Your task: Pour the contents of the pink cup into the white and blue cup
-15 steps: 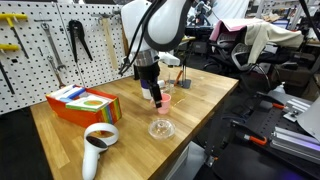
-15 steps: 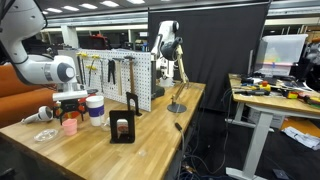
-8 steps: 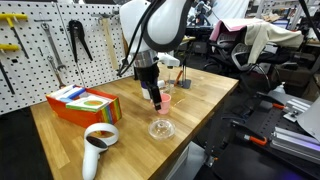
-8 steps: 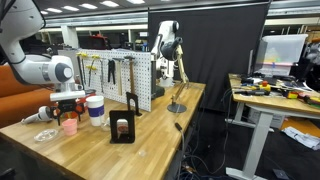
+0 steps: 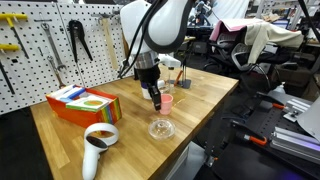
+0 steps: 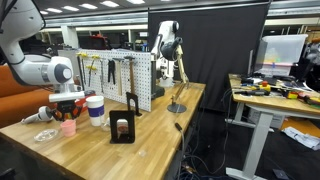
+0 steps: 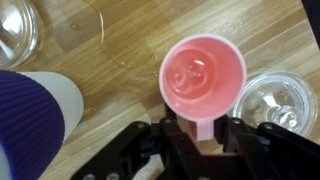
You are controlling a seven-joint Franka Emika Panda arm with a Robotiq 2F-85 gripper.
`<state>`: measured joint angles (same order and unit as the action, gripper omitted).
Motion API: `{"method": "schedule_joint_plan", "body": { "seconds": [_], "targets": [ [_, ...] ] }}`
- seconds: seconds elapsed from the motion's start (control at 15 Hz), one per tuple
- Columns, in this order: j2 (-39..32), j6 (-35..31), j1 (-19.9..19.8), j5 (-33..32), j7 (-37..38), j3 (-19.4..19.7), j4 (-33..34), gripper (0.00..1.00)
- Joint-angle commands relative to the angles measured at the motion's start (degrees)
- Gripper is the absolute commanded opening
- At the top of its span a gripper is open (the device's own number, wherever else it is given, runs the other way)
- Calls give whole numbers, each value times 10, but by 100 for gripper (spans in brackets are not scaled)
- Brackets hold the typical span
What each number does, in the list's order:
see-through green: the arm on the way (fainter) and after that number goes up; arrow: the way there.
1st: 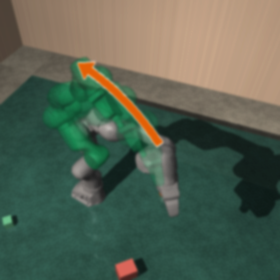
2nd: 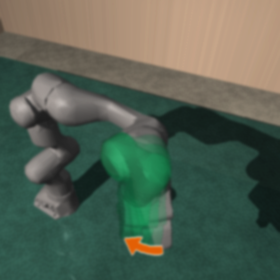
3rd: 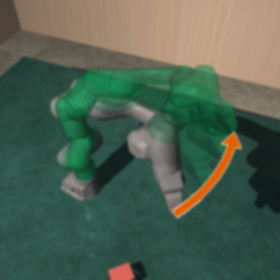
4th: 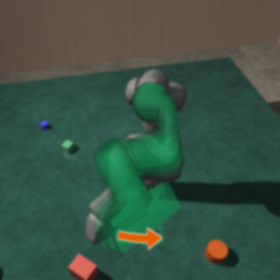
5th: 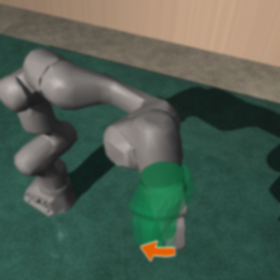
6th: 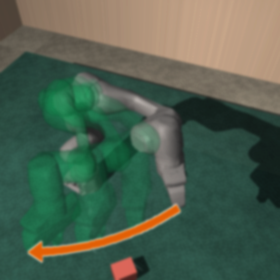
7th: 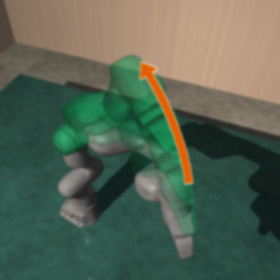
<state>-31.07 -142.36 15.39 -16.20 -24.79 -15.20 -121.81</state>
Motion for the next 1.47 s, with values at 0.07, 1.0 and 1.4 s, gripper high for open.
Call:
{"method": "schedule_joint_plan", "body": {
  "seconds": [0.07, 1.0, 1.4],
  "targets": [
    [3, -9, -15, 11, -12, -12, -6, 2],
    [71, -21, -20, 36, -27, -43, -7, 4],
    [89, -75, -49, 128, -83, -74, 51, 4]
  ]
}}
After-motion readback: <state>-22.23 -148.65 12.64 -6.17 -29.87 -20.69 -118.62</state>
